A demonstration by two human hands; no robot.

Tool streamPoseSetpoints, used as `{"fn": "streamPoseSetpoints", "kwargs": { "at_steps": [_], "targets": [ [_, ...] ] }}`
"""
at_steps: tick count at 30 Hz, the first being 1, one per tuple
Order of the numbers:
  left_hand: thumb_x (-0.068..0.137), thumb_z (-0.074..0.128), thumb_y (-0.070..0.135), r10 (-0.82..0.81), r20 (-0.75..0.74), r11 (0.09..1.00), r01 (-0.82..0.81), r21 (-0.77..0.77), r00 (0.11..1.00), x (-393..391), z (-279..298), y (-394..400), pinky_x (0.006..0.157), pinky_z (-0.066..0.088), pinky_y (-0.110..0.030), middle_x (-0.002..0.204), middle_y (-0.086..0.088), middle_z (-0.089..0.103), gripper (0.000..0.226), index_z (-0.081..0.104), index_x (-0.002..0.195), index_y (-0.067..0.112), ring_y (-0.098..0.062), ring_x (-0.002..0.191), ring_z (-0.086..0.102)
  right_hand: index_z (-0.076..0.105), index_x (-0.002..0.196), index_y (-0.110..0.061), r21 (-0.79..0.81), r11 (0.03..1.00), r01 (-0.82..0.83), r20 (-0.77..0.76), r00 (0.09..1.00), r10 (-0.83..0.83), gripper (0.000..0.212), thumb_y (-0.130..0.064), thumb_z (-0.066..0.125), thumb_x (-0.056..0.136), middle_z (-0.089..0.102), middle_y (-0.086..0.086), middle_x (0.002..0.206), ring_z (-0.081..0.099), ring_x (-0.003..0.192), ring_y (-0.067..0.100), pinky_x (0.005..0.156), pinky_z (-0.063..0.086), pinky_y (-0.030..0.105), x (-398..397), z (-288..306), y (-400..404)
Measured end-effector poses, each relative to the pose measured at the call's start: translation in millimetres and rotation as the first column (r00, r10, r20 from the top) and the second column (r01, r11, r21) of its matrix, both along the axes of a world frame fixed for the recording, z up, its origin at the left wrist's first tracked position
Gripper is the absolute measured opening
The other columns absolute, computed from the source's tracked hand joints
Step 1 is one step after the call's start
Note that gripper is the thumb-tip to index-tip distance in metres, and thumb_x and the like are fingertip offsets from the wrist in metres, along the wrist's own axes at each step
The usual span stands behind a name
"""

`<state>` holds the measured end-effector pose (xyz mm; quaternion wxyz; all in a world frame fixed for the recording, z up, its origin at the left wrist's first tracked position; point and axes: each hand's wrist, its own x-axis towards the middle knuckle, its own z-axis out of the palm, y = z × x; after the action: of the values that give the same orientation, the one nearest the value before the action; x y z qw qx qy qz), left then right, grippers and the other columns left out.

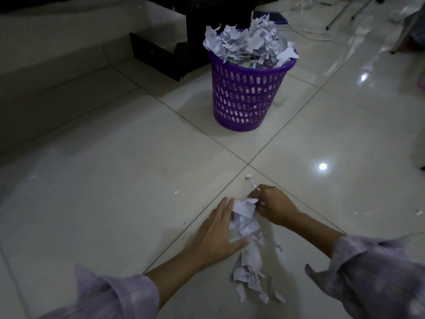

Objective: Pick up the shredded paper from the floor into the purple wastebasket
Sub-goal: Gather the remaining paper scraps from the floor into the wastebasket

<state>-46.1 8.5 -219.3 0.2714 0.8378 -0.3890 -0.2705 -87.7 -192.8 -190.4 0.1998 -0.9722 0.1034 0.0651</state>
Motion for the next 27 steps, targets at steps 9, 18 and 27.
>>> {"fn": "streamPoseSetpoints", "kwargs": {
  "at_steps": [9, 18, 27],
  "targets": [
    [0.075, 0.034, 0.085, -0.331, 0.318, 0.943, 0.298, 0.149, 0.888, -66, -34, 22, 0.114, 0.007, -0.057, 0.159, -0.007, -0.020, 0.109, -0.013, 0.152, 0.022, -0.035, 0.146, -0.011, 0.072, 0.101, -0.018, -0.051, 0.998, 0.037, -0.054, 0.998, -0.040, 0.018, -0.017, 0.059, 0.089, 0.062, 0.004, 0.097, 0.059, 0.082, 0.020, 0.064, 0.044, 0.024, -26, 0, -2],
    [0.057, 0.073, 0.061, -0.140, 0.386, 0.960, 0.031, 0.277, 0.912, -39, -38, 4, 0.095, 0.048, -0.040, 0.139, -0.020, 0.050, 0.116, 0.027, 0.142, -0.003, -0.031, 0.118, 0.057, 0.068, 0.109, -0.020, -0.107, 0.994, 0.008, -0.071, 0.997, -0.016, 0.022, -0.023, 0.054, 0.092, 0.059, 0.004, 0.105, 0.061, 0.085, 0.023, 0.064, 0.046, 0.026, -36, 1, 4],
    [0.081, 0.070, 0.018, -0.058, 0.335, 0.938, -0.063, 0.340, 0.940, -5, -7, -23, 0.088, 0.046, -0.025, 0.129, -0.009, 0.043, 0.068, 0.035, 0.138, 0.008, -0.020, 0.111, 0.051, 0.039, 0.143, -0.022, -0.109, 0.990, -0.086, -0.078, 0.994, 0.078, 0.047, -0.021, 0.046, 0.096, 0.044, 0.007, 0.138, 0.053, 0.111, 0.022, 0.083, 0.047, 0.026, -42, -11, 26]
  ]
}}
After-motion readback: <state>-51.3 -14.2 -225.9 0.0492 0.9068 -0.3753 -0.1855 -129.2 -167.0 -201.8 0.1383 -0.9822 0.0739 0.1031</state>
